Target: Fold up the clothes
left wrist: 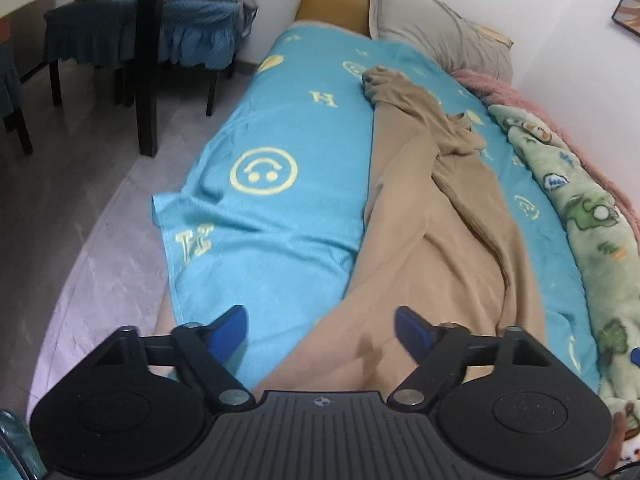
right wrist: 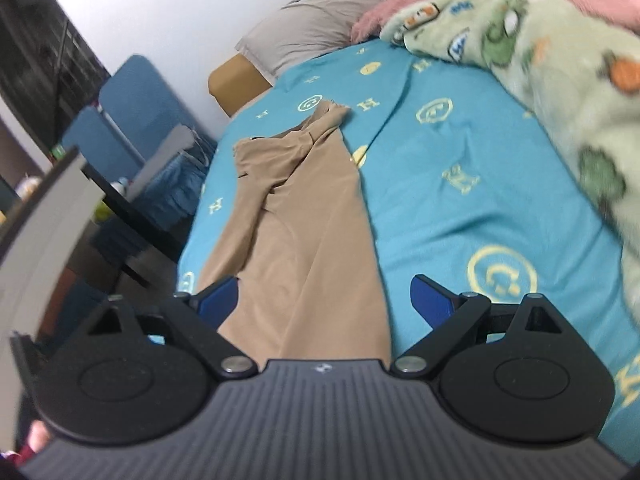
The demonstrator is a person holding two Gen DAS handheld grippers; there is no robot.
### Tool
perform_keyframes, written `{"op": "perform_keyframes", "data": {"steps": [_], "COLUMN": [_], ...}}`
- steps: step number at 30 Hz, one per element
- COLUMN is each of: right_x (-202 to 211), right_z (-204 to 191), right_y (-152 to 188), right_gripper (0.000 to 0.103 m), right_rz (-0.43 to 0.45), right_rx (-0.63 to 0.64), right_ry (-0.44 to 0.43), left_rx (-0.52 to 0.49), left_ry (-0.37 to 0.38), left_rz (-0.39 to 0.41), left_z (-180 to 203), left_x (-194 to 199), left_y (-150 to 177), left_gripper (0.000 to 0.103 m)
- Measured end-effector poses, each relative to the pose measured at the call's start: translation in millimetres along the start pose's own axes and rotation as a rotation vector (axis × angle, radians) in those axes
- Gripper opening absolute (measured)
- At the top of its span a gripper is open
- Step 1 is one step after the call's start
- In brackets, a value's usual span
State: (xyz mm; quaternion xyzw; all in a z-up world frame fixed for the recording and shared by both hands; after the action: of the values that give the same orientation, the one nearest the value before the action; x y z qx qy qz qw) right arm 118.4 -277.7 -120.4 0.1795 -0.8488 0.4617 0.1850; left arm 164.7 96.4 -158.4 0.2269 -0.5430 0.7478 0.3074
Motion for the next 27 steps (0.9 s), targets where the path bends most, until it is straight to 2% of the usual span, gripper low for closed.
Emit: {"op": "perform_keyframes", "data": {"steps": [2,5,7,9,10,12,16,18,20,22,24,27], "right_x": [-2.4,-7.4,-8.9,-11.2,-12.7,-15.3,-19.6,-22.0,-24.8,-28.0,-30.2,-30.2], "right_z": [3.5,11.1,16.9,18.6,19.4,18.8,19.2,21.8,24.4,25.9,26.5,27.6], "right_y": [2.8,3.0,3.0,4.9,6.3,9.8,14.6,16.6,18.8,21.4,23.7,25.0], "right_gripper": [0.094,0.094,0.094,0.094,0.094,0.094,0.094,0.094,0.094,0.094,0.094,0.094], "right_rz": [-0.015,-0.023,-0.026,-0.038,-0.046,-0.065,-0.089,-0.101,-0.117,-0.131,-0.139,-0.135], "right_rx": [0.002,-0.032,-0.067,-0.072,-0.071,-0.066,-0.07,-0.086,-0.103,-0.112,-0.11,-0.085], "right_ry": [0.01,0.024,0.032,0.026,0.022,0.017,0.02,0.021,0.02,0.025,0.038,0.076], "left_rx": [0.001,0.025,0.101,0.225,0.27,0.356,0.377,0.357,0.315,0.273,0.207,-0.024], "left_ry": [0.014,-0.061,-0.083,-0.091,-0.094,-0.099,-0.076,-0.065,-0.067,-0.07,-0.082,-0.117], "left_rz": [-0.022,-0.046,-0.082,-0.134,-0.141,-0.15,-0.175,-0.192,-0.209,-0.225,-0.213,-0.078], "left_z": [1.5,-7.9,-19.8,-34.7,-40.2,-50.7,-49.5,-43.4,-36.0,-28.5,-18.8,11.4], "left_x": [-0.3,-8.2,-17.9,-27.9,-28.9,-30.2,-23.3,-18.8,-14.4,-10.1,-3.0,25.9], "left_y": [1.4,5.1,8.8,17.6,20.1,24.7,27.5,29.4,31.5,33.6,33.7,25.0], "left_gripper": [0.08,0.08,0.08,0.079,0.074,0.072,0.072,0.064,0.033,0.013,0.008,0.006]}}
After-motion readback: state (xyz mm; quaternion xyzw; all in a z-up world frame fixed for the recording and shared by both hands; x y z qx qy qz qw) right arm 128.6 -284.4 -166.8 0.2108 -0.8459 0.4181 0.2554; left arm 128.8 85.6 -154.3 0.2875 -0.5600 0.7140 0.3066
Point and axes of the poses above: each gripper's, at about its wrist camera, not at the fingertips, and x roughly against the way its jaws point, z to its right, y to its underside, the point moved 7 cm from there along -x, roughly the way its jaws point, and after that the axes turned 10 degrees about z, right-handed, at the moved point
